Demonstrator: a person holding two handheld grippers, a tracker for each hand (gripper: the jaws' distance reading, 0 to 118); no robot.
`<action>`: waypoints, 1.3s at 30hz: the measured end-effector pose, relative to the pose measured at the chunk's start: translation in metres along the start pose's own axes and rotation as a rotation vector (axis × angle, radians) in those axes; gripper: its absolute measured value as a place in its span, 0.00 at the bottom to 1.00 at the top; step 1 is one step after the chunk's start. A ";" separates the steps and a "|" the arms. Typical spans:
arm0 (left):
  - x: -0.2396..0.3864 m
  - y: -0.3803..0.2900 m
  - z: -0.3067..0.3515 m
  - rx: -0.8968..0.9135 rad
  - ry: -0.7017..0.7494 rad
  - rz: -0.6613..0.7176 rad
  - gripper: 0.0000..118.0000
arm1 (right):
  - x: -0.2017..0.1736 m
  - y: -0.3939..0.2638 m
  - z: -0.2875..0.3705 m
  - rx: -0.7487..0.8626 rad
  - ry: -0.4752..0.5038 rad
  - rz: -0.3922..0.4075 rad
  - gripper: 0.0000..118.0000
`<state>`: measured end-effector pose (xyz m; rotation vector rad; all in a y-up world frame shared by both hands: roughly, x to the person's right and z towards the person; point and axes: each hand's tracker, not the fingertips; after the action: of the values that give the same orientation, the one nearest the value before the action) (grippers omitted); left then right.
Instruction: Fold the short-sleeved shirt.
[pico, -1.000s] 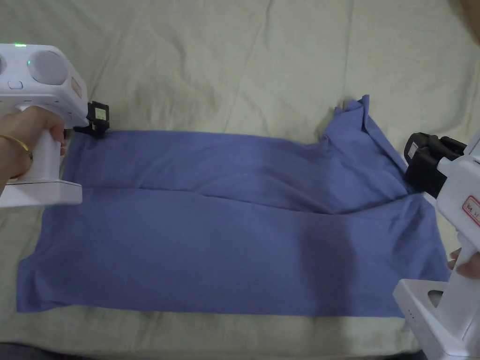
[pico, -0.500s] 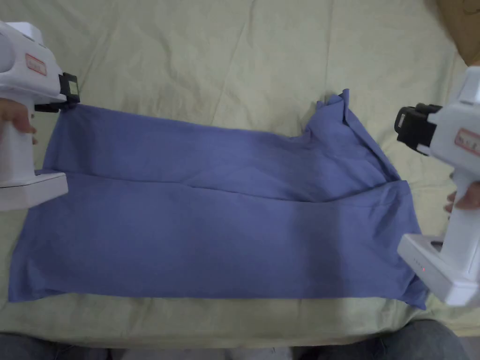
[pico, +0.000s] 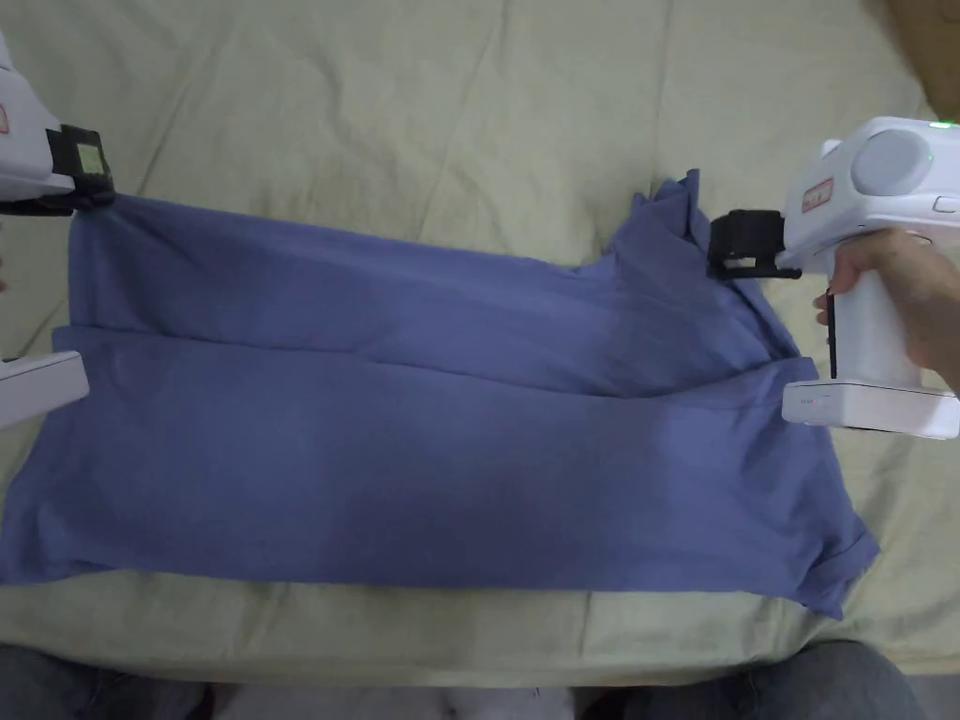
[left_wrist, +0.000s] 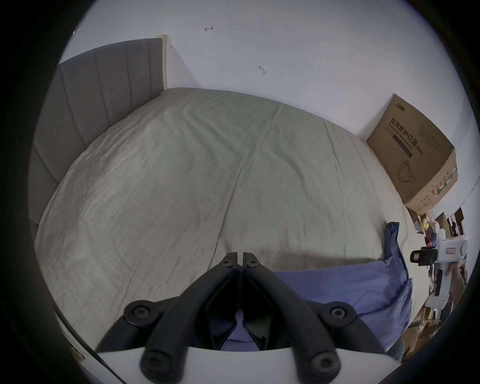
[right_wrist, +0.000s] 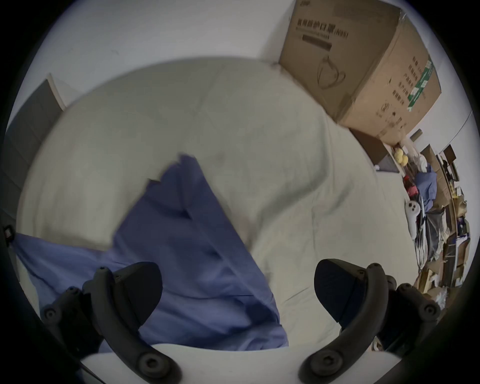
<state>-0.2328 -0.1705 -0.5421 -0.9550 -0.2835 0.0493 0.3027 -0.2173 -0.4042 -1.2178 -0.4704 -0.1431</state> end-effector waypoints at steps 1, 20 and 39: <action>0.005 -0.002 0.002 -0.003 0.005 -0.005 0.00 | 0.002 0.000 -0.012 -0.033 -0.016 -0.018 0.92; 0.003 -0.002 0.014 -0.013 0.005 0.025 0.00 | 0.045 -0.016 0.045 0.166 0.168 -0.189 0.01; -0.037 -0.125 0.080 -0.037 0.004 0.141 0.00 | 0.068 -0.193 0.132 0.338 0.200 -0.089 0.01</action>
<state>-0.2993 -0.1849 -0.4048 -1.0107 -0.2139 0.1721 0.2598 -0.1530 -0.1736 -0.8421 -0.3567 -0.2487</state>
